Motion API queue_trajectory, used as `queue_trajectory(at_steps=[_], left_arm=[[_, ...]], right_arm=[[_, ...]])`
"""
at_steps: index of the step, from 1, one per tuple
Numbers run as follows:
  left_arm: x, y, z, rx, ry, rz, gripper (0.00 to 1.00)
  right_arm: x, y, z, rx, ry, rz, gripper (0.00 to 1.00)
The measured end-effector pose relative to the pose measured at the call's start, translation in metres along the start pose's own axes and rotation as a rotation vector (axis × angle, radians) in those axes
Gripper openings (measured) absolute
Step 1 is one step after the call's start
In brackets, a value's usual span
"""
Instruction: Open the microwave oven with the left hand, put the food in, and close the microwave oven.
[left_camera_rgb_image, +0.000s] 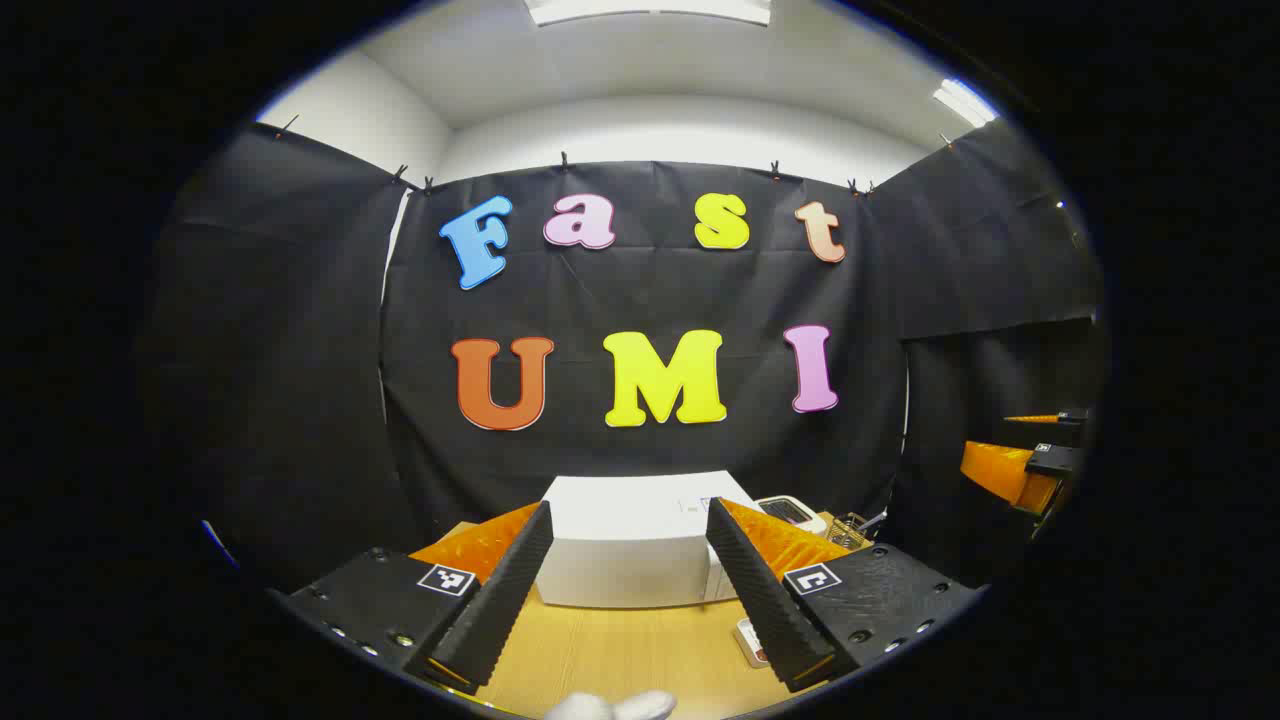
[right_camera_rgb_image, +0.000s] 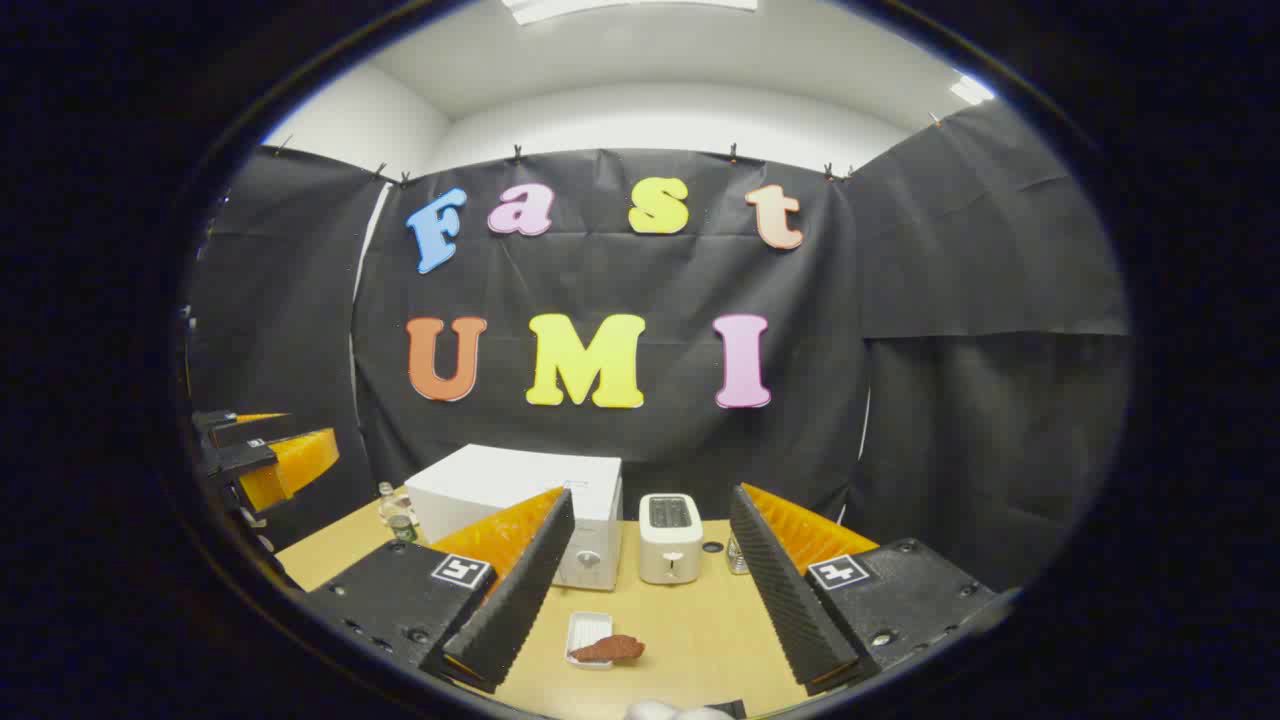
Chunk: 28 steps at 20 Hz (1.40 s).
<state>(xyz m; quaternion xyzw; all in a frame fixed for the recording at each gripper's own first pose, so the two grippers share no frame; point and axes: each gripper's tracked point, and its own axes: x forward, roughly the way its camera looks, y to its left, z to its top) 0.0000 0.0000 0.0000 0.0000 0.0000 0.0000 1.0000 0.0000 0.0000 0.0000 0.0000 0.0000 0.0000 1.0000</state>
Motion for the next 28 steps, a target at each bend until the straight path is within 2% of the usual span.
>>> queue_trajectory(at_steps=[6,14,20,21,22,27,28], left_arm=[[0.008,0.009,-0.015,0.01,0.02,0.041,0.96],[0.037,-0.009,-0.047,0.006,0.024,0.038,0.96],[0.089,-0.061,-0.112,-0.037,0.055,-0.03,0.96],[0.101,-0.071,-0.126,-0.037,0.066,-0.042,1.0],[0.113,-0.08,-0.143,-0.032,0.074,-0.048,0.96],[0.176,-0.114,-0.222,0.007,0.165,-0.072,0.96],[0.188,-0.12,-0.239,0.006,0.202,-0.076,0.96]], right_arm=[[0.006,-0.004,0.007,-0.02,-0.004,0.007,1.0],[0.017,-0.018,0.008,-0.001,0.009,0.008,1.0],[0.02,-0.04,0.025,-0.021,0.0,-0.023,1.0],[0.021,-0.045,0.026,-0.027,0.002,-0.038,1.0],[0.021,-0.049,0.026,-0.034,0.006,-0.049,1.0],[0.024,-0.062,0.014,-0.054,0.055,-0.101,1.0],[0.024,-0.064,0.011,-0.049,0.066,-0.109,0.94]])
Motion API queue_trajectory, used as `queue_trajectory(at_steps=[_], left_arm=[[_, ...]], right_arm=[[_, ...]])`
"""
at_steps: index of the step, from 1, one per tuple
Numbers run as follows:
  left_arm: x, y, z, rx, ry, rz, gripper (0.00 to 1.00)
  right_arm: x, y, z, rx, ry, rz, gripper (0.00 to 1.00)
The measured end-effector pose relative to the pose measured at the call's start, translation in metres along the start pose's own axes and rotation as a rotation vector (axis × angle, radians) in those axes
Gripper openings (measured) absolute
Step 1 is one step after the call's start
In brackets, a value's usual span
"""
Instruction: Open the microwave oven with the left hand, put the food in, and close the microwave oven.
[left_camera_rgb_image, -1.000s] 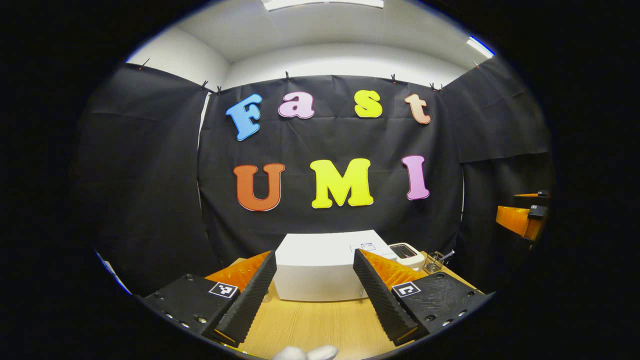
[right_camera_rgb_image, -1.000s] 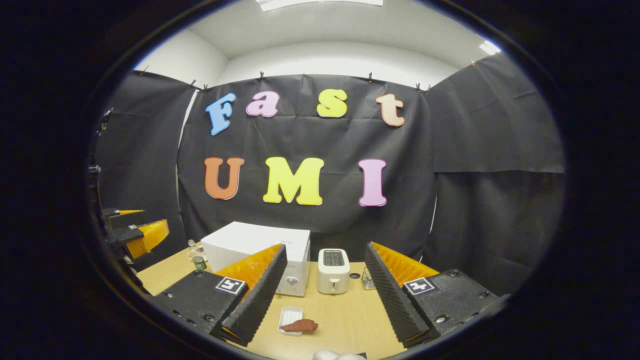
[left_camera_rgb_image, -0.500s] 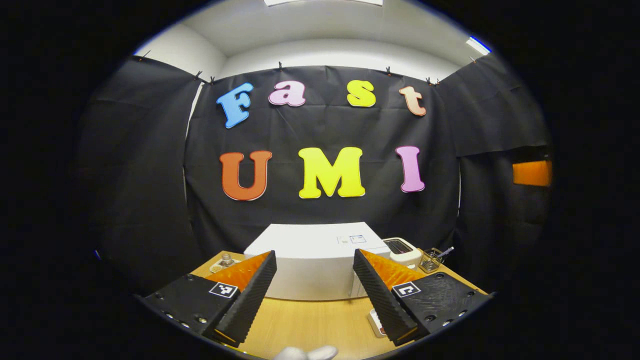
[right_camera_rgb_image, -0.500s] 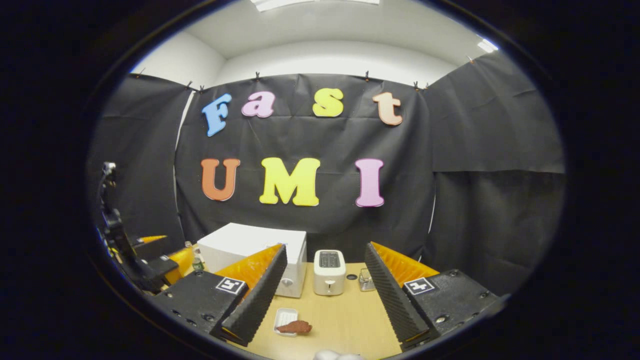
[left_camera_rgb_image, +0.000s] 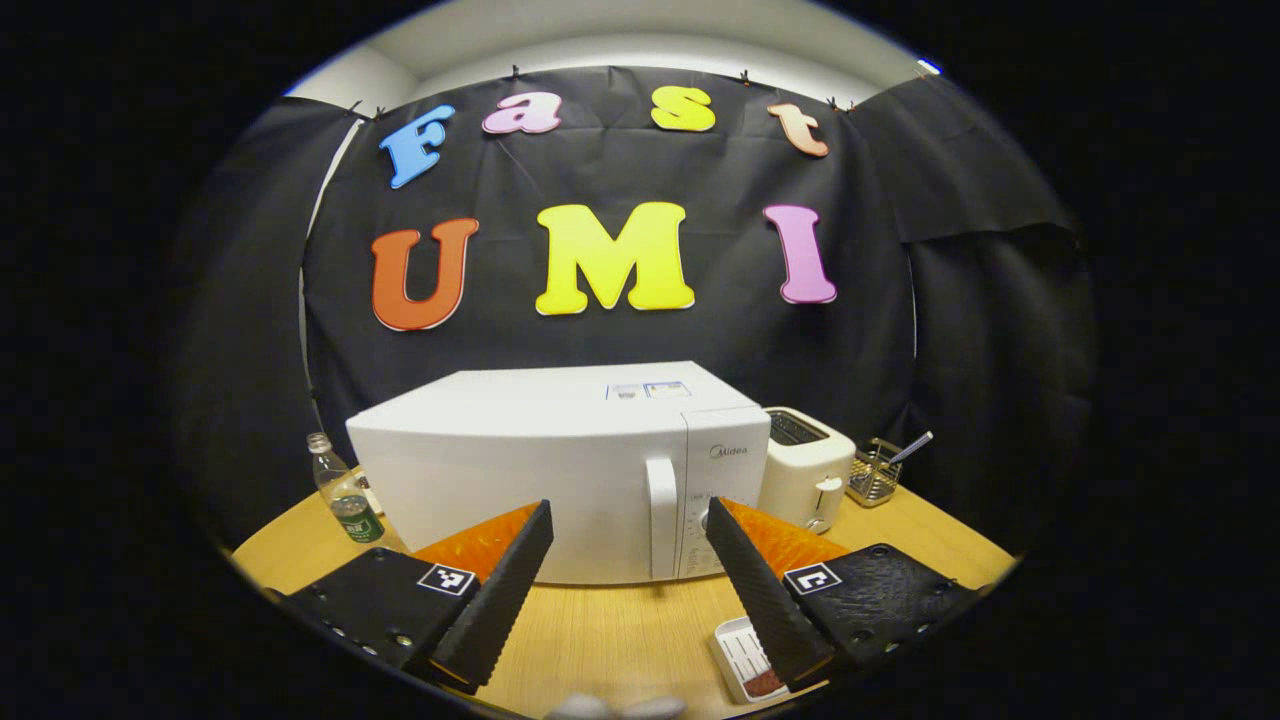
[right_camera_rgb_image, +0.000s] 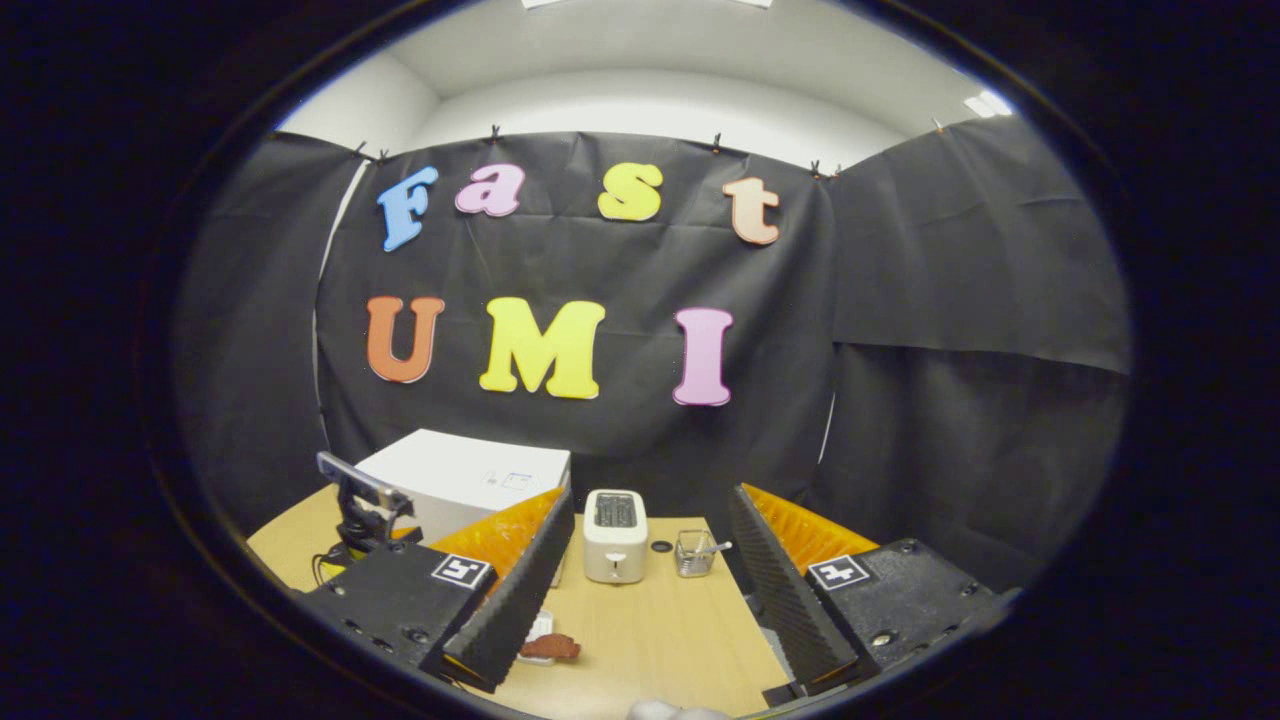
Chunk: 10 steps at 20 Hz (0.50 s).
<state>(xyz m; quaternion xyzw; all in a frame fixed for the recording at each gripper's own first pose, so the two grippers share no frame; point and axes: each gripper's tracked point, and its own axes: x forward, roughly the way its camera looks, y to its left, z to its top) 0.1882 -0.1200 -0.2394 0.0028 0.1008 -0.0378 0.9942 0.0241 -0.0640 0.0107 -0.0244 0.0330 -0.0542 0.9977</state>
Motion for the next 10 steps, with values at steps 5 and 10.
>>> queue_trajectory(at_steps=[5,10], left_arm=[[0.065,-0.014,-0.028,0.054,0.027,-0.006,0.96],[0.087,-0.022,-0.034,0.025,0.033,-0.009,0.93]], right_arm=[[0.004,-0.017,-0.02,0.019,0.066,-0.063,1.0],[0.006,-0.038,-0.028,-0.002,0.096,-0.127,1.0]])
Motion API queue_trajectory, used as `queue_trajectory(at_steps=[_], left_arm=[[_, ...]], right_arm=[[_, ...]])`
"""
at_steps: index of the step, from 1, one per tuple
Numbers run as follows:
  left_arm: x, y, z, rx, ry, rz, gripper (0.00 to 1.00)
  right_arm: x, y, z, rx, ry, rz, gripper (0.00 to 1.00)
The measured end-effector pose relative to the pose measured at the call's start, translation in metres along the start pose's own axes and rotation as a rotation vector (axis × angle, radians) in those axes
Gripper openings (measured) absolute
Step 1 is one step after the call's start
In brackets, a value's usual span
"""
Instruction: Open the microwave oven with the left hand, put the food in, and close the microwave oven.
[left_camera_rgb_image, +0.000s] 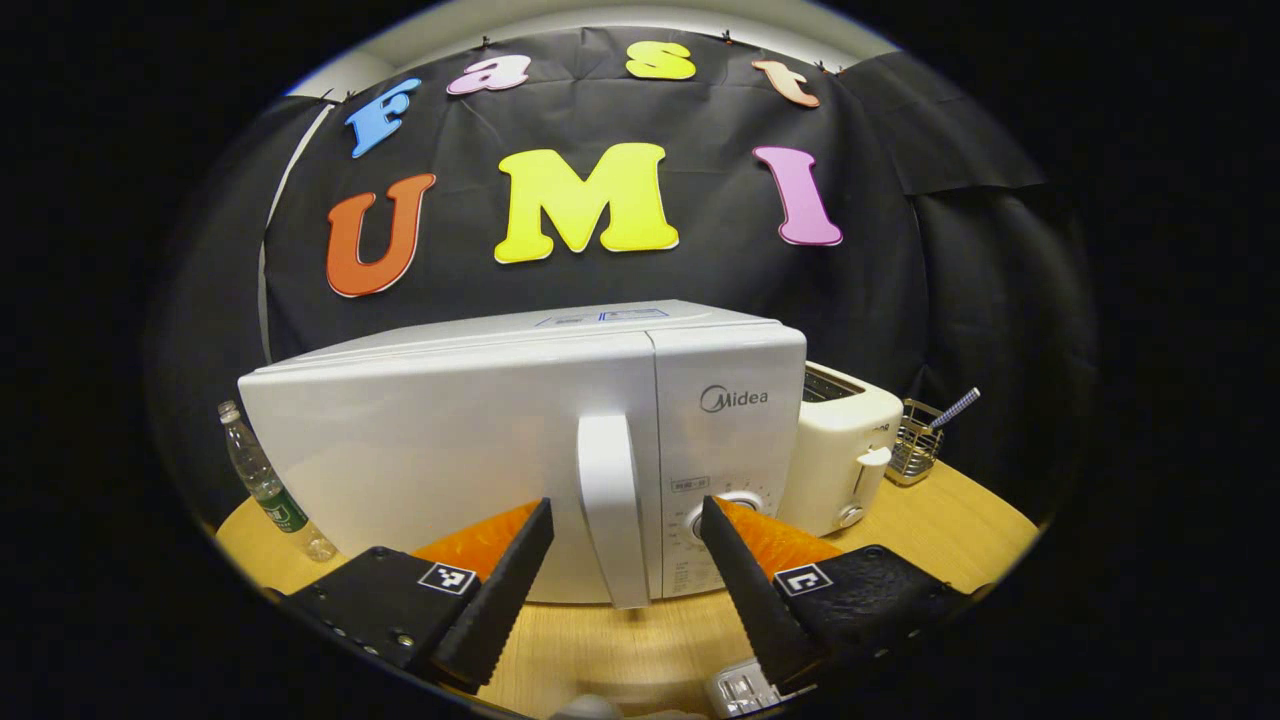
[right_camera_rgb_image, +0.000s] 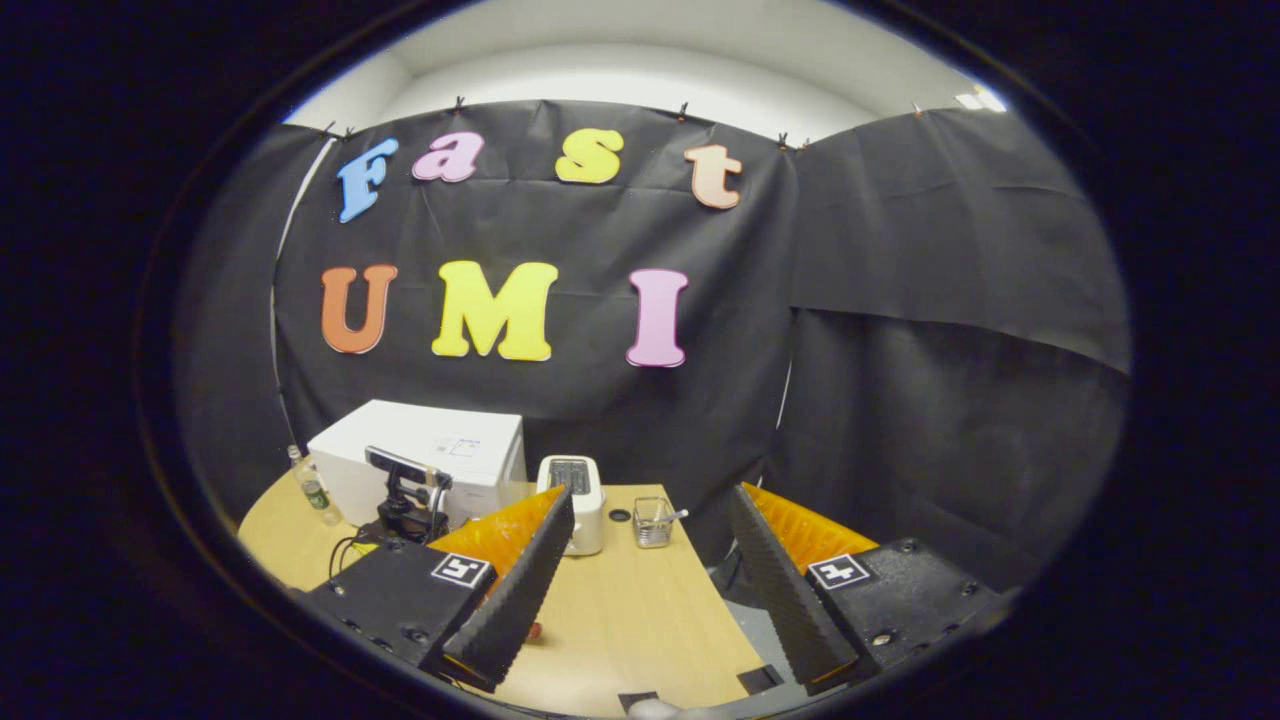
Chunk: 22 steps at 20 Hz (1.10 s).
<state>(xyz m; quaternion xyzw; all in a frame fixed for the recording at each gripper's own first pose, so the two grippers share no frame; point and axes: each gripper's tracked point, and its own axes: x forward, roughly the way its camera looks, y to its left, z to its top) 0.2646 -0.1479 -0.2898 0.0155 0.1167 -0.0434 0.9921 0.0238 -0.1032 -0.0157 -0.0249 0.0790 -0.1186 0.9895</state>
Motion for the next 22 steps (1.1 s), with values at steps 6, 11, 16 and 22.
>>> queue_trajectory(at_steps=[6,11,16,22], left_arm=[[0.002,0.004,-0.007,0.004,0.026,-0.009,0.31],[0.0,0.004,-0.007,-0.037,0.029,-0.031,0.13],[-0.003,0.003,-0.011,-0.042,0.043,-0.06,0.1],[-0.081,0.017,-0.03,0.001,0.022,-0.109,0.1]], right_arm=[[0.003,-0.004,-0.007,-0.012,0.02,-0.007,1.0],[-0.001,-0.008,-0.015,-0.012,0.035,-0.003,1.0],[-0.005,-0.006,-0.016,-0.013,0.031,0.011,1.0],[-0.012,0.022,-0.023,-0.022,0.024,0.083,1.0]])
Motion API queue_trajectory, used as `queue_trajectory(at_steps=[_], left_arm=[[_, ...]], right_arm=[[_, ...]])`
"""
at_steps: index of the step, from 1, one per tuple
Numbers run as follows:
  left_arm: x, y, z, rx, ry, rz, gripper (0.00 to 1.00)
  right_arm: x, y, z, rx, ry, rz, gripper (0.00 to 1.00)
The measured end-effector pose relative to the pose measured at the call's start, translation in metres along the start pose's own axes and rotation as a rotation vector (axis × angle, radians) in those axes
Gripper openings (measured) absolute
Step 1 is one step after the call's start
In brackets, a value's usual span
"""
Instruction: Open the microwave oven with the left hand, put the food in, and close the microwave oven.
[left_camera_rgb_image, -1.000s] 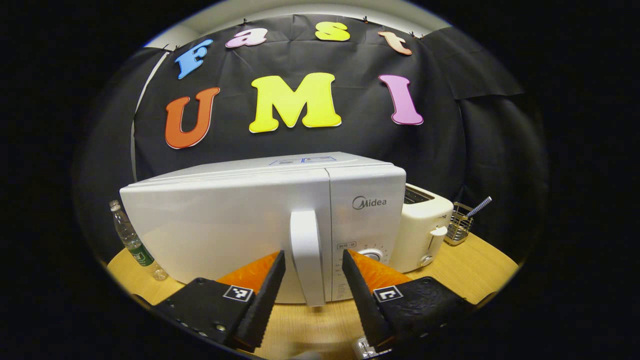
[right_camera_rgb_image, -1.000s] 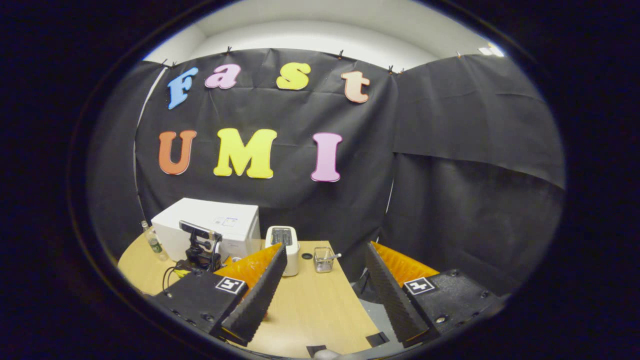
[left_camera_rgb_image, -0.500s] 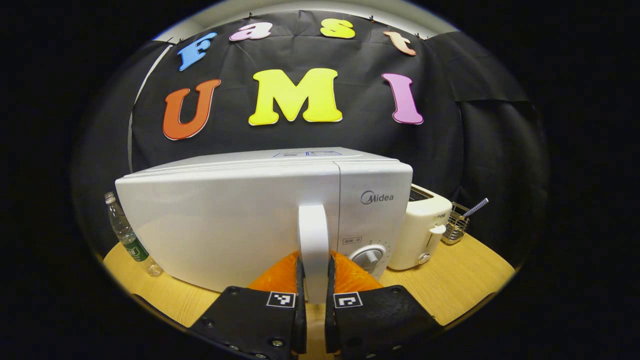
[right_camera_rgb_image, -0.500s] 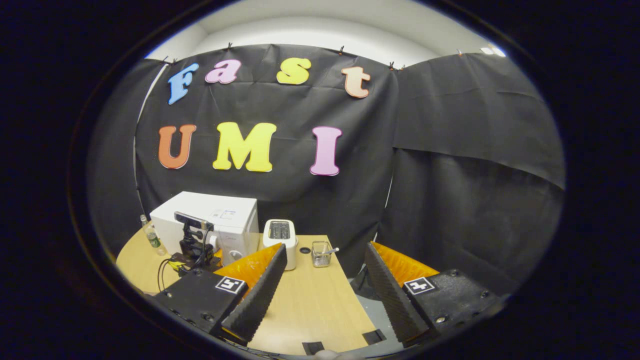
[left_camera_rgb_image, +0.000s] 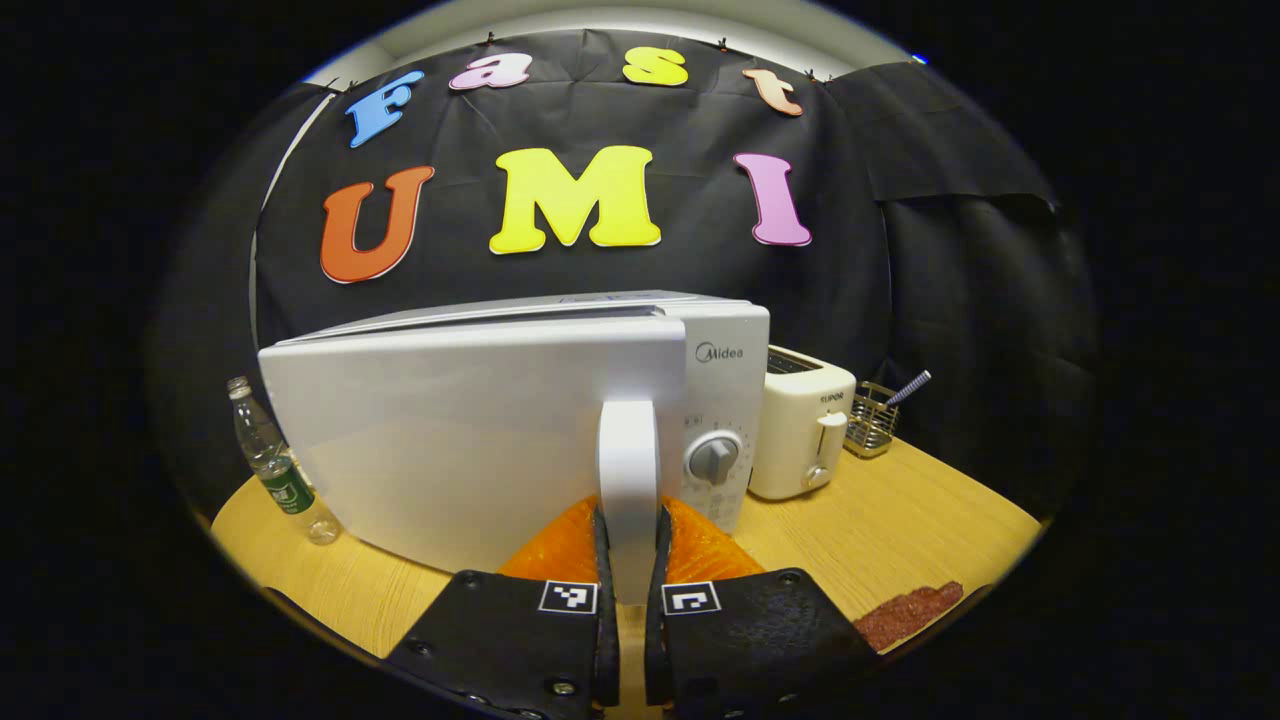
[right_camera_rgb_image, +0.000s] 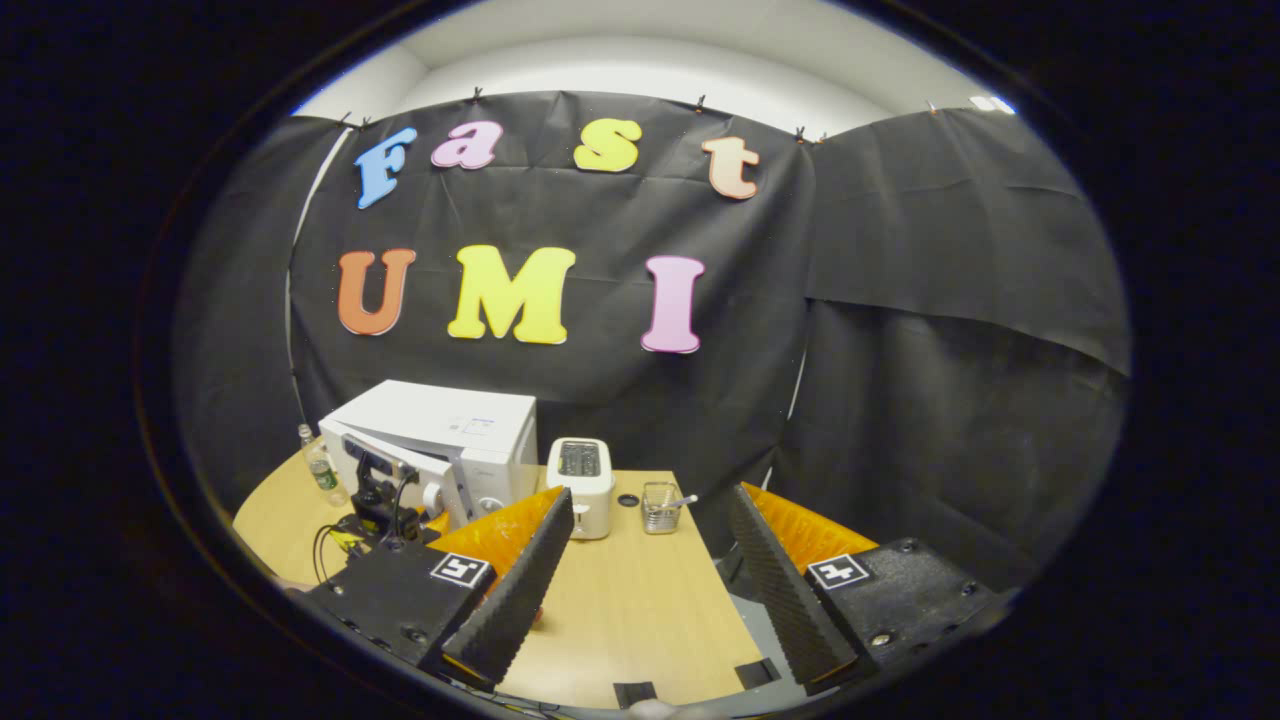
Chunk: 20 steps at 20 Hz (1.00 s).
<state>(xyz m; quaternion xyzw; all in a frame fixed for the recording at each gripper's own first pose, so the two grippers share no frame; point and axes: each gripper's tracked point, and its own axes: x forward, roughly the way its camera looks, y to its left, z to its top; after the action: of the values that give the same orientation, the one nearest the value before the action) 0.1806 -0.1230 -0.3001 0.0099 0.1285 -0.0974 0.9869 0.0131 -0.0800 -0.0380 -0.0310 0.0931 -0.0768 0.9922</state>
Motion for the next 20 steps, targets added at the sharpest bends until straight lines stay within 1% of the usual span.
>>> queue_trajectory(at_steps=[1,2,5,8,9,10,11,12,13,14,15,16,18,19,20], left_arm=[[-0.017,0.005,-0.006,-0.001,0.01,-0.002,0.1],[-0.035,0.011,-0.012,-0.004,0.026,-0.002,0.09],[-0.083,0.035,-0.026,0.002,0.059,0.013,0.1],[-0.118,0.064,-0.038,-0.005,0.087,0.069,0.09],[-0.127,0.072,-0.041,-0.011,0.098,0.087,0.09],[-0.136,0.082,-0.044,-0.017,0.107,0.107,0.09],[-0.144,0.09,-0.046,-0.022,0.113,0.13,0.09],[-0.153,0.101,-0.05,-0.028,0.119,0.152,0.09],[-0.161,0.11,-0.052,-0.034,0.125,0.171,0.09],[-0.169,0.119,-0.055,-0.027,0.137,0.194,0.12],[-0.176,0.131,-0.058,-0.018,0.146,0.223,0.13],[-0.182,0.14,-0.06,-0.02,0.152,0.243,0.13],[-0.192,0.156,-0.064,-0.031,0.16,0.267,0.12],[-0.196,0.162,-0.066,-0.04,0.165,0.267,0.12],[-0.2,0.166,-0.068,-0.044,0.168,0.261,0.14]], right_arm=[[0.0,0.008,-0.002,-0.002,0.004,0.019,0.95],[-0.001,0.016,-0.005,-0.004,0.006,0.04,1.0],[-0.004,0.052,-0.008,-0.008,0.006,0.127,1.0],[-0.008,0.092,-0.012,-0.007,0.016,0.219,1.0],[-0.012,0.107,-0.012,0.0,0.017,0.249,0.95],[-0.016,0.117,-0.012,0.001,0.014,0.271,1.0],[-0.019,0.125,-0.011,-0.003,0.01,0.288,0.95],[-0.023,0.131,-0.01,-0.009,0.003,0.303,1.0],[-0.026,0.137,-0.01,-0.016,-0.003,0.313,1.0],[-0.03,0.141,-0.01,-0.02,-0.007,0.32,0.95],[-0.032,0.144,-0.012,-0.02,-0.004,0.323,0.95],[-0.035,0.147,-0.015,-0.014,0.003,0.33,1.0],[-0.042,0.152,-0.018,-0.002,0.008,0.333,1.0],[-0.044,0.151,-0.019,0.001,0.01,0.332,1.0],[-0.046,0.152,-0.02,0.004,0.009,0.331,1.0]])
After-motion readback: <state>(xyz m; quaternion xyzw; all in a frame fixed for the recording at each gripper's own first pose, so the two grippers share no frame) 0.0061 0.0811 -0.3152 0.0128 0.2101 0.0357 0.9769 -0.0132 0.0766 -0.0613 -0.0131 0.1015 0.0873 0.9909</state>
